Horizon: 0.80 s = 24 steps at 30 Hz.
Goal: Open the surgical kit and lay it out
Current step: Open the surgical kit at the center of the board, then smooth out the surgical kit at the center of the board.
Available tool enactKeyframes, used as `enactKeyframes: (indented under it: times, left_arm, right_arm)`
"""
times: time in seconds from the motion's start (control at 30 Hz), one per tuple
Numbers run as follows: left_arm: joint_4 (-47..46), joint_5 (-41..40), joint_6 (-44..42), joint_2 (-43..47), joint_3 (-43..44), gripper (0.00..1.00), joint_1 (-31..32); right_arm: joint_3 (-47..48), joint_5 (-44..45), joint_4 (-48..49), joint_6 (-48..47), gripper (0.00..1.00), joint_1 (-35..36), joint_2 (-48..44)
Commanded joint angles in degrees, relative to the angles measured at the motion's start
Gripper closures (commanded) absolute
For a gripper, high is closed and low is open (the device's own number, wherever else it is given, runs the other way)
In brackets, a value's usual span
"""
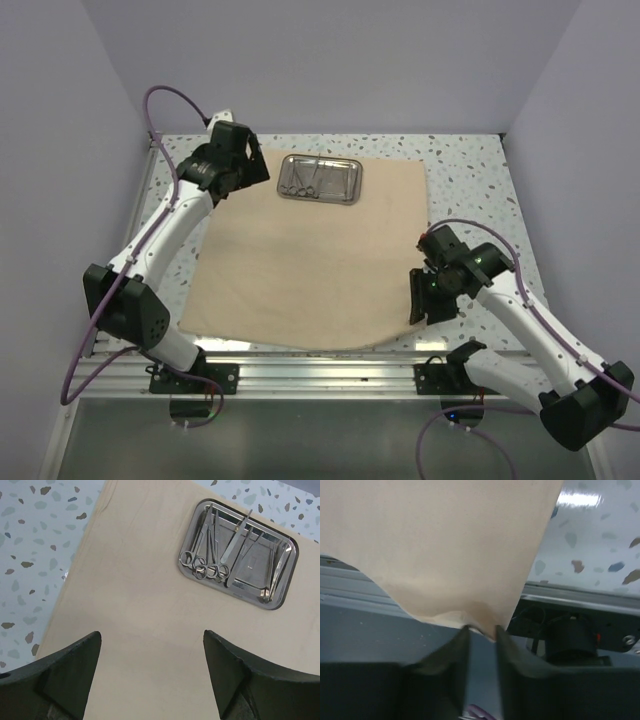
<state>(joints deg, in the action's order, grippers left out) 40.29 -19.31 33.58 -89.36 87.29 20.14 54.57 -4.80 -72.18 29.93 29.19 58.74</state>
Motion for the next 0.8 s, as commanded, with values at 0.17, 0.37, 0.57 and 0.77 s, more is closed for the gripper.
enactKeyframes:
  times: [0.17,0.37,0.57,0.77]
  left_arm:
    - [0.7,-1.4,4.4,3.3,-1.9,0.14,1.6]
    - [0.4,-3.3,1.1,2.9,-2.6,0.11,1.5]
    - [-6.6,2.4,-4.6,0.0,-3.4,0.09,-7.0]
    - [-12.5,7.2,-8.6,-8.5,-1.4,0.09,-14.5]
  right_arm:
    - [2.1,1.5,-12.0,-0.6,0.01,0.0,-2.3]
    - [13.6,3.1,-1.0,0.9,0.02,-0.1,5.5]
    - [22.2,0.2,14.1,-0.2,0.02,-7.5,16.8]
    - [25.7,-8.4,22.2,3.7,0.02,-25.3,29.0]
